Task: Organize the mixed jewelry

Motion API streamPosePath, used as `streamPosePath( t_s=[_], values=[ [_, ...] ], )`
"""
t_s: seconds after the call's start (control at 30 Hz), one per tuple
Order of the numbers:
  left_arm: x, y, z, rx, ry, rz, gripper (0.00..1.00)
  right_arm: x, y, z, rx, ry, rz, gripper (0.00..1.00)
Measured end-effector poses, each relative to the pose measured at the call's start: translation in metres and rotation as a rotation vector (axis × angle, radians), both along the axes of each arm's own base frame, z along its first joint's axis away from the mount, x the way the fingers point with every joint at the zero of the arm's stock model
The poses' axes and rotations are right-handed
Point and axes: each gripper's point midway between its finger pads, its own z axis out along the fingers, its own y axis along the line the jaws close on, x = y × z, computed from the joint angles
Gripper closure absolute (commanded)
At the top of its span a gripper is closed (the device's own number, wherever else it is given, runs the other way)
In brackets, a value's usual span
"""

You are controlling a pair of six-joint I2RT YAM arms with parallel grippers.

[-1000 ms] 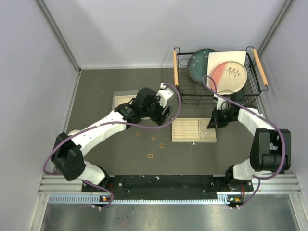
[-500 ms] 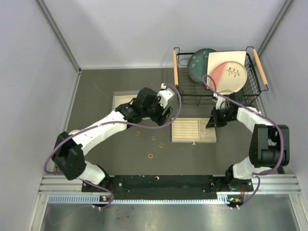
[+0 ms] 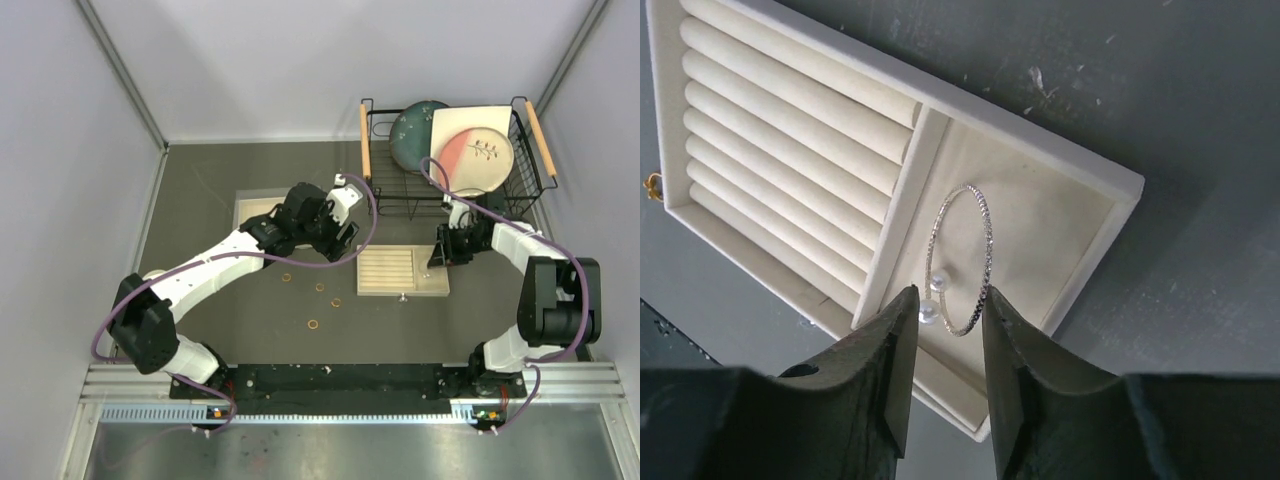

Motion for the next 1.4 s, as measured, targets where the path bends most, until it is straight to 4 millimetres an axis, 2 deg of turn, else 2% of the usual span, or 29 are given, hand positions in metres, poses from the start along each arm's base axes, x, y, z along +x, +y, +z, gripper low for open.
streamPosePath(
  t_s=[0.3, 0.7, 0.73, 0.83, 0.93, 1.03, 1.17, 1.27, 1.4],
  values=[
    [-0.001, 0.001, -0.004, 0.006, 0.006, 0.0, 0.26, 0.001, -0.009, -0.001, -0.057, -0.006, -0.02, 0.55],
    [-0.001, 0.003, -0.006, 0.01, 0.008, 0.004, 0.26, 0.0, -0.021, 0.02, -0.132, -0.083, -0.039, 0.5],
    [-0.001, 0.004, -0.007, 0.012, 0.009, 0.006, 0.26, 0.0, -0.021, 0.023, -0.135, -0.089, -0.04, 0.5],
    [-0.002, 0.008, -0.011, 0.028, 0.001, -0.002, 0.26, -0.004, -0.019, 0.035, -0.137, -0.122, -0.034, 0.35],
    [-0.005, 0.014, -0.015, 0.059, -0.013, -0.022, 0.27, -0.006, -0.016, 0.056, -0.145, -0.184, -0.014, 0.32],
    [-0.009, 0.023, -0.024, 0.11, -0.016, -0.051, 0.27, -0.007, -0.009, 0.08, -0.158, -0.269, 0.021, 0.3],
    [-0.021, 0.038, -0.048, 0.194, 0.025, -0.086, 0.29, -0.01, 0.006, 0.109, -0.163, -0.378, 0.081, 0.24],
    [-0.031, 0.048, -0.064, 0.241, 0.057, -0.112, 0.3, -0.015, 0.011, 0.115, -0.161, -0.403, 0.105, 0.23],
    [-0.043, 0.064, -0.086, 0.301, 0.108, -0.129, 0.31, -0.017, 0.012, 0.114, -0.163, -0.399, 0.115, 0.22]
  ],
)
